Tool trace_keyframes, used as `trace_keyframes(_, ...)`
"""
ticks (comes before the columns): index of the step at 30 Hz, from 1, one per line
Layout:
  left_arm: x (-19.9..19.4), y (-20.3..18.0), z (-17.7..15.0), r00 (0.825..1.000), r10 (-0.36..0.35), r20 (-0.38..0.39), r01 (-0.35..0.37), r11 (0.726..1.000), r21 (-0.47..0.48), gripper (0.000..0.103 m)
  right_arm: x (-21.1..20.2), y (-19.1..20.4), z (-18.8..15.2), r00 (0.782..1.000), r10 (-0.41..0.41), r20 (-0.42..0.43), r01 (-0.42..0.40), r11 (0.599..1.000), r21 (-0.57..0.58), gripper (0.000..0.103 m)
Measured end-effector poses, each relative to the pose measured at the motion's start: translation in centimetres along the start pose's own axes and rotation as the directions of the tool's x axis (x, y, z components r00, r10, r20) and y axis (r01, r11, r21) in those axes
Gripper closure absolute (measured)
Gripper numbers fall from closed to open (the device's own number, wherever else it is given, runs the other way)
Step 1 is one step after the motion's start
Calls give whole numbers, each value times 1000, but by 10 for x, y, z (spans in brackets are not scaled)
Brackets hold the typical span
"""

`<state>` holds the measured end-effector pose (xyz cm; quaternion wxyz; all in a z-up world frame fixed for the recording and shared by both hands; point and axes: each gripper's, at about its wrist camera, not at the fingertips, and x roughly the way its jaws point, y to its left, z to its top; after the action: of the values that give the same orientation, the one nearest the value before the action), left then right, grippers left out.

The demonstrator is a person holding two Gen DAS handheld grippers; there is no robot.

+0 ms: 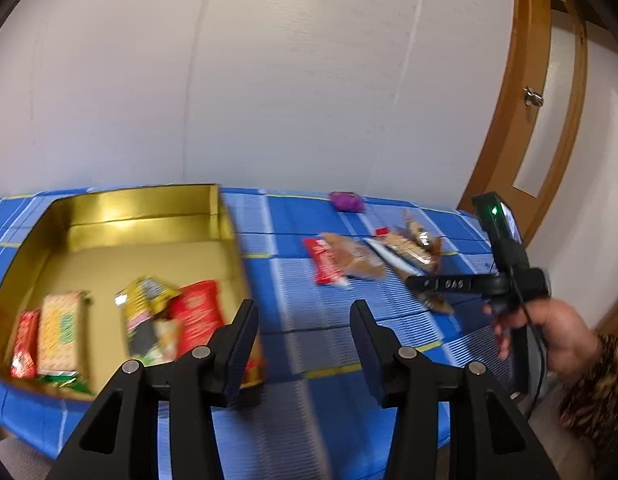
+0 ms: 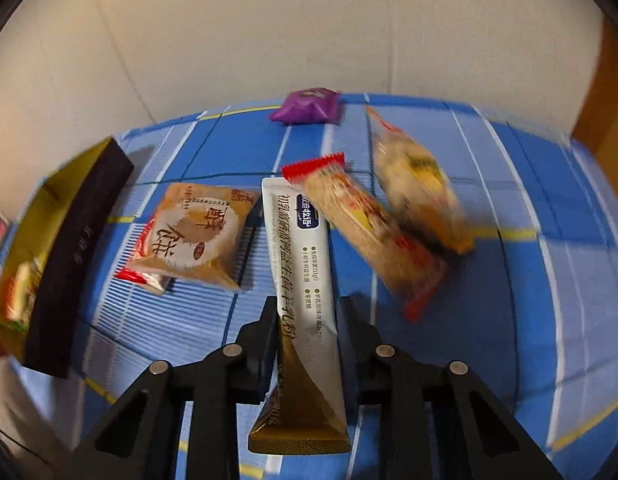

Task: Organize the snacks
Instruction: 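Move the right gripper to the white-and-brown bar packet and grasp it, then grasp the round brown pastry packet with left while right holds the white bar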

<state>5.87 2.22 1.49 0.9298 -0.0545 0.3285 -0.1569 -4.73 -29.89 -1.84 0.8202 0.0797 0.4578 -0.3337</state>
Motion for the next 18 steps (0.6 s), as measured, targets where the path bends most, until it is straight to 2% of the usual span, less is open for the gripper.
trace_keyframes(5,42,-27,20,995,1,-102,3,999,43,55,-7,-5,-7,1000,14,-2,-14,999,32,75)
trace_keyframes(12,115,-45,42,965,-3,-261,6,1000,10,54,-11,-1,-9,1000,-28,4,28,1000,1,75)
trace_keyframes(15,141,-55,49,953,34,-301,-21,999,49,52,-11,-1,-9,1000,-30,7,30,1000,-3,75)
trace_keyframes(18,151,-60,52,949,66,-308,-44,996,76,47,-10,-3,-8,1000,-24,9,24,1000,3,75)
